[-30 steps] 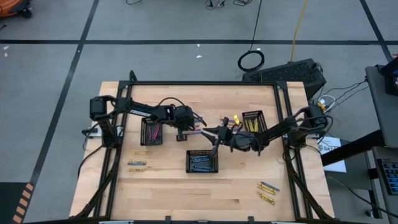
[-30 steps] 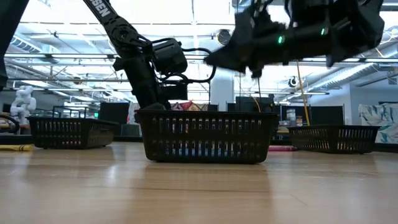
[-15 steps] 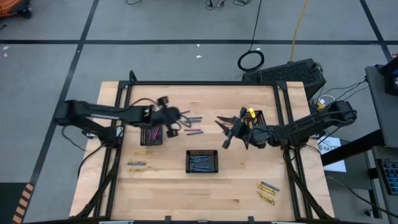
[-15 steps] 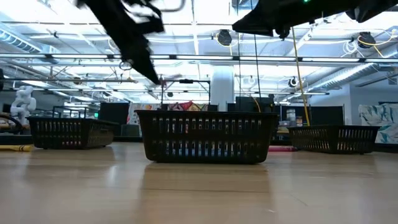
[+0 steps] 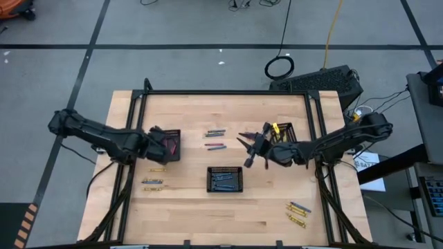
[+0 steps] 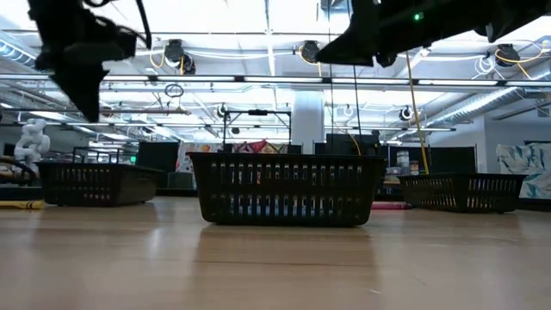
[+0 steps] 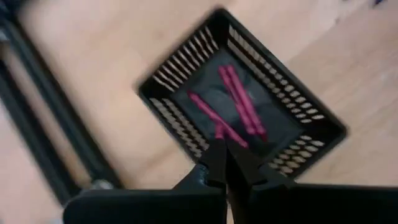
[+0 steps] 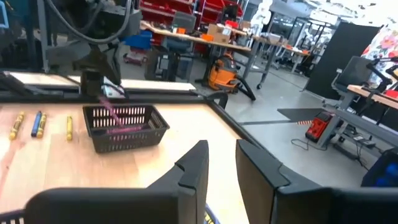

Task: Sort crayons
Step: Put the red crayon into the left black basket, then put the yellow crayon into the right black basket

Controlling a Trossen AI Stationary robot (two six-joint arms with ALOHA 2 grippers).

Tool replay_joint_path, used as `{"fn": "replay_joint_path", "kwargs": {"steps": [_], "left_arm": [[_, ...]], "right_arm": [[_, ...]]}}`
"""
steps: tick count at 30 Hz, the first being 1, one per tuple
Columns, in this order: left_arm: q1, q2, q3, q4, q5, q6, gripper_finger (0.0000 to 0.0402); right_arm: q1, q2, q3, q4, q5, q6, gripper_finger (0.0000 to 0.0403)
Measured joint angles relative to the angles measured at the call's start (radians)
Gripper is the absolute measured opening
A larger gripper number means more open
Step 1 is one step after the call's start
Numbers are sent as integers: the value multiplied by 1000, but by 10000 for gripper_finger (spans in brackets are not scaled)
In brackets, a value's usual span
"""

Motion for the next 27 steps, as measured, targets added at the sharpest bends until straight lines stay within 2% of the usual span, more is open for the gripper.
{"fn": "replay_joint_path", "kwargs": {"steps": [3,10,19,22,27], "left_arm": [[6,8,-50,70,58,-58,0],[70,15,-73,136,62,7,0],[194,10,-73,242,73,253,0],[208,10,-73,344,90,351,0],[170,10,-73,563,81,507,0]], "right_arm": [[0,16,0,19,0,1,66],[0,21,0,36,-2,-16,66],[0,21,0,21,-2,-11,66],[0,21,0,20,-2,-10,66],[-5,21,0,-22,-3,-8,66]]}}
